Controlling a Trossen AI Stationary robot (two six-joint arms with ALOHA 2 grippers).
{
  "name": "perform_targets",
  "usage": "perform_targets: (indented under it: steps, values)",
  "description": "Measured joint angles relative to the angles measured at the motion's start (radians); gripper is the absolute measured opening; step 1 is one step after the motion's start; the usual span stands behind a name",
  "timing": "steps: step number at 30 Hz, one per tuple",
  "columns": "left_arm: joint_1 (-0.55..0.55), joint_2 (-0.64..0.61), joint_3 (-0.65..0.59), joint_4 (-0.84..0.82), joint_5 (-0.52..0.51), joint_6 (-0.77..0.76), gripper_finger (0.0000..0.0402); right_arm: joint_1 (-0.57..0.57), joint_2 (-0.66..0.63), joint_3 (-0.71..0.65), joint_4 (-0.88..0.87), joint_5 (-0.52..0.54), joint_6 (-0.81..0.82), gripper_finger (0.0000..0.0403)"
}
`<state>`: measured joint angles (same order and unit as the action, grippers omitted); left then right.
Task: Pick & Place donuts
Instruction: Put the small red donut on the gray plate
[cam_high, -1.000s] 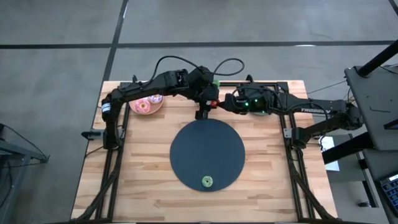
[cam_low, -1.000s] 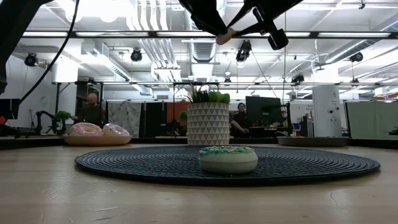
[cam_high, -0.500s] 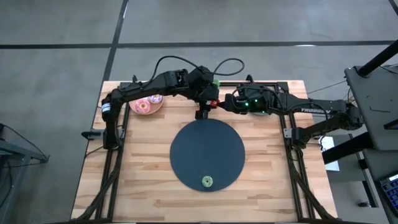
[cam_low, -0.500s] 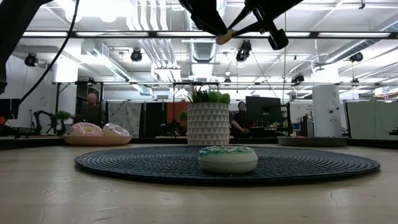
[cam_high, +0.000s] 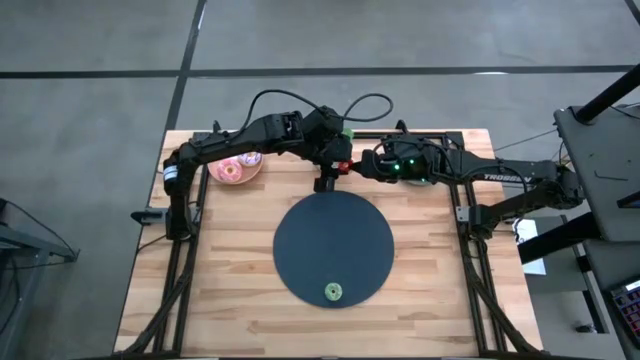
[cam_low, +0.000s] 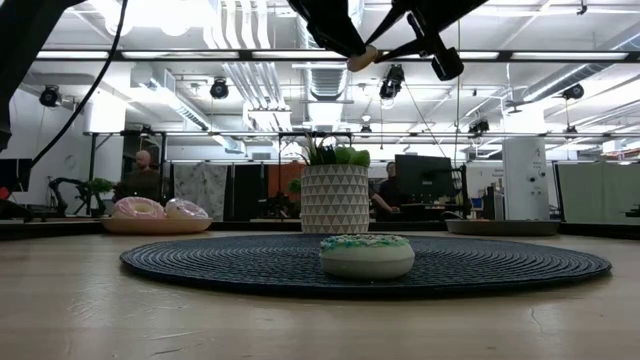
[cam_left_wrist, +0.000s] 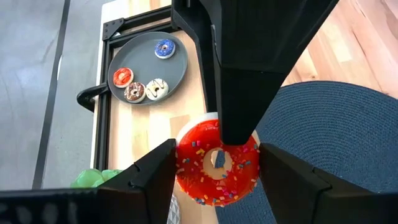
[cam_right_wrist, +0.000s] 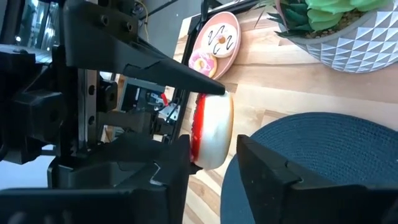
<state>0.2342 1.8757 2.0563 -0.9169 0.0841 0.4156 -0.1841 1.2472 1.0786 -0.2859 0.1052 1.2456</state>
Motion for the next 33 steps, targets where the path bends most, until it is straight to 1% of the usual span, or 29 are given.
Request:
perform_targets:
  steps: [8,26,33]
  values:
    - [0.0,0.0,0.0,0.0,0.0,0.0,0.0193,0.0,0.0,0.0,0.0,0.002,0.001,0.0139]
    - [-0.001,0.0,0.0,0.01,0.0,0.0,0.0193,-0.007,0.0,0.0,0.0,0.006,-0.002,0.0113]
    - [-0.001,0.0,0.0,0.011,0.0,0.0,0.0193,-0.007,0.0,0.0,-0.001,0.007,-0.014,0.0129]
